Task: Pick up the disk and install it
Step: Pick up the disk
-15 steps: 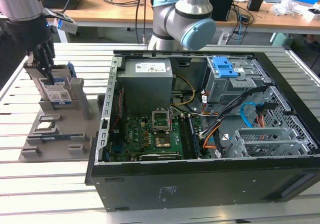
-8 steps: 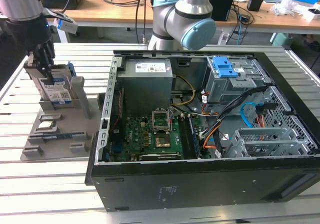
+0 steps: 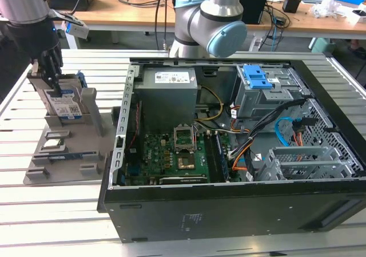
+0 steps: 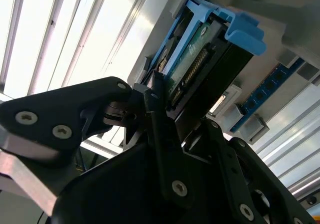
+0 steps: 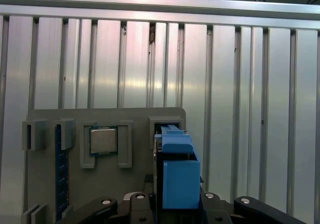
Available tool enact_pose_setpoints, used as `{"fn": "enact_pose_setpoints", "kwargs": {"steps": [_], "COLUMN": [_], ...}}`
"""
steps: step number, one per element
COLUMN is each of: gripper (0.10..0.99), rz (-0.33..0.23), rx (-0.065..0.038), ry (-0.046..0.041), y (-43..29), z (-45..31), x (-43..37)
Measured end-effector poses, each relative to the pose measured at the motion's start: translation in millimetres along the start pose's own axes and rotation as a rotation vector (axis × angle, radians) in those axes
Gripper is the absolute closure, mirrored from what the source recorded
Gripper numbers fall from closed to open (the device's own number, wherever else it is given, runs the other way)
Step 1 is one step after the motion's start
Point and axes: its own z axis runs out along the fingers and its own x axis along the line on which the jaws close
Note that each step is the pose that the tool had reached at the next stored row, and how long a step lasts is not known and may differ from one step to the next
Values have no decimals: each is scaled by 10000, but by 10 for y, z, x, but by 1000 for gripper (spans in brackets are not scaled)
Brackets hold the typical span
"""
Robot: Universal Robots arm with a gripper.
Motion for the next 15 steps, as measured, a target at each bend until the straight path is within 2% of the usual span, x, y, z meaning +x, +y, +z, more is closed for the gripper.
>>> {"fn": "enact_pose_setpoints", "kwargs": {"steps": [5, 8, 15], "gripper": [725, 725, 725], "rz": [0, 1, 0], "rx": [1, 1, 0], "ry": [1, 1, 1], "y": [-1, 2, 6], "z": [-12, -92, -186], "x": [0, -2, -4]}}
